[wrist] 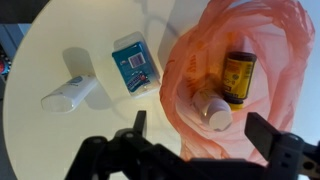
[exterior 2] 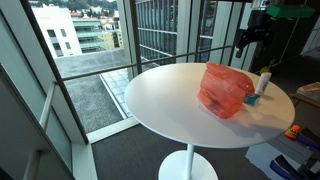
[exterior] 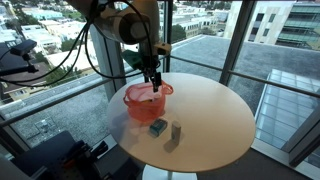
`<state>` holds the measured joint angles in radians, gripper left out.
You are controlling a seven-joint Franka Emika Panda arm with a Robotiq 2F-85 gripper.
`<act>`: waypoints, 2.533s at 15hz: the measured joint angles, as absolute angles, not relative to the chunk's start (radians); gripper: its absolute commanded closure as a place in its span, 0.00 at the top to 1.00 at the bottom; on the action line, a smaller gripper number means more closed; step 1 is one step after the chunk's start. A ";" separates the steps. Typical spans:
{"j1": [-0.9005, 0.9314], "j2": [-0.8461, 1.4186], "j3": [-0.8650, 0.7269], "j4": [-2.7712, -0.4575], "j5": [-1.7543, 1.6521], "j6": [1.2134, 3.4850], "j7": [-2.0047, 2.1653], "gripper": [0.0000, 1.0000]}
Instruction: Remove the white bottle from the plastic and put it on the table
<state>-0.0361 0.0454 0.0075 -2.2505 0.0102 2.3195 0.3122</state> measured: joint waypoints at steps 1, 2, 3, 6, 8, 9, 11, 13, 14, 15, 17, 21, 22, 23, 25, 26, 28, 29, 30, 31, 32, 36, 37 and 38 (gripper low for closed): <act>-0.036 0.055 0.007 -2.253 0.010 2.322 0.312 1.00; -0.035 0.065 0.007 -2.254 0.010 2.327 0.312 1.00; -0.033 0.075 0.007 -2.255 0.010 2.332 0.312 1.00; -0.024 0.102 0.007 -2.255 0.010 2.351 0.312 1.00; -0.015 0.119 0.008 -2.255 0.010 2.367 0.312 1.00; -0.010 0.127 0.008 -2.255 0.010 2.374 0.312 1.00; 0.002 0.141 0.008 -2.253 0.010 2.391 0.312 1.00; 0.011 0.153 0.008 -2.249 0.010 2.409 0.312 1.00; 0.014 0.156 0.008 -2.249 0.010 2.411 0.312 1.00; 0.014 0.157 0.008 -2.250 0.010 2.411 0.312 1.00; 0.014 0.157 0.008 -2.250 0.010 2.411 0.312 1.00; 0.014 0.159 0.007 -2.250 0.010 2.411 0.312 1.00; 0.014 0.160 0.007 -2.250 0.010 2.411 0.313 1.00; 0.014 0.162 0.007 -2.250 0.010 2.411 0.314 1.00; 0.014 0.166 0.007 -2.248 0.010 2.415 0.315 1.00; 0.014 0.169 0.007 -2.247 0.010 2.419 0.316 1.00; 0.014 0.177 0.007 -2.243 0.010 2.432 0.316 1.00; 0.014 0.184 0.007 -2.240 0.010 2.440 0.316 1.00; 0.014 0.191 0.007 -2.237 0.010 2.448 0.316 1.00; 0.014 0.197 0.007 -2.233 0.012 2.453 0.317 1.00; 0.014 0.205 0.007 -2.227 0.012 2.456 0.317 1.00; 0.015 0.235 0.007 -2.199 0.015 2.462 0.319 1.00; 0.017 0.242 0.007 -2.190 0.016 2.463 0.319 1.00; 0.019 0.248 0.007 -2.181 0.017 2.463 0.320 1.00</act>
